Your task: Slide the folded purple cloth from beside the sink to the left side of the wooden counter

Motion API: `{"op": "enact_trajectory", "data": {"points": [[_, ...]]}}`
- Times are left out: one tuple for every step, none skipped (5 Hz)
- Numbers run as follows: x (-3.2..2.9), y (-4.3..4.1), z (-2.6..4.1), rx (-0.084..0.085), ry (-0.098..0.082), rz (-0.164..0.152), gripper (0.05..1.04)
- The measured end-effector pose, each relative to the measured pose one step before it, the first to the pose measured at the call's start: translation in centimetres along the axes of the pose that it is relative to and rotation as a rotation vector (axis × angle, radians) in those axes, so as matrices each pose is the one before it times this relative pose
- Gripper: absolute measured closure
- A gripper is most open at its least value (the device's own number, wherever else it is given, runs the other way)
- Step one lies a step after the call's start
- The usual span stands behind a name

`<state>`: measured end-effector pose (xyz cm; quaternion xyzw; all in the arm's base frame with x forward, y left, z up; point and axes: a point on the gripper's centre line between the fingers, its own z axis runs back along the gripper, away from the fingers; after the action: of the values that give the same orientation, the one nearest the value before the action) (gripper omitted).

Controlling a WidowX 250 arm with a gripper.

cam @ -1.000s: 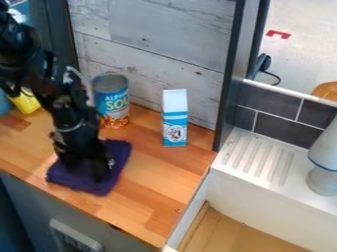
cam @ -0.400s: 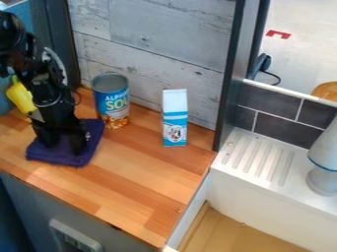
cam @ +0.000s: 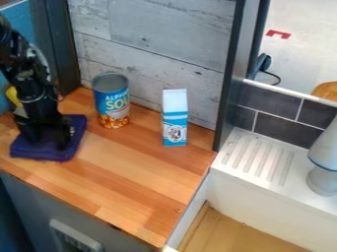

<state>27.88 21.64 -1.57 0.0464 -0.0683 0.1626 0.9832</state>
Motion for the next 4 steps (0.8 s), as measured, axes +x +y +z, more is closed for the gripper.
{"op": "enact_trajectory", "data": {"points": [[-0.836, 1.544, -0.050, 0.0184, 0.0117, 0.0422, 0.080], [-0.700, 1.378, 0.056, 0.0039, -0.0035, 0.0362, 0.080], [-0.459, -0.461, 0.786, -0.0383, 0.0229, -0.0021, 0.081], [1.494, -0.561, 5.462, 0.0131, -0.1222, -0.0026, 0.083]]}}
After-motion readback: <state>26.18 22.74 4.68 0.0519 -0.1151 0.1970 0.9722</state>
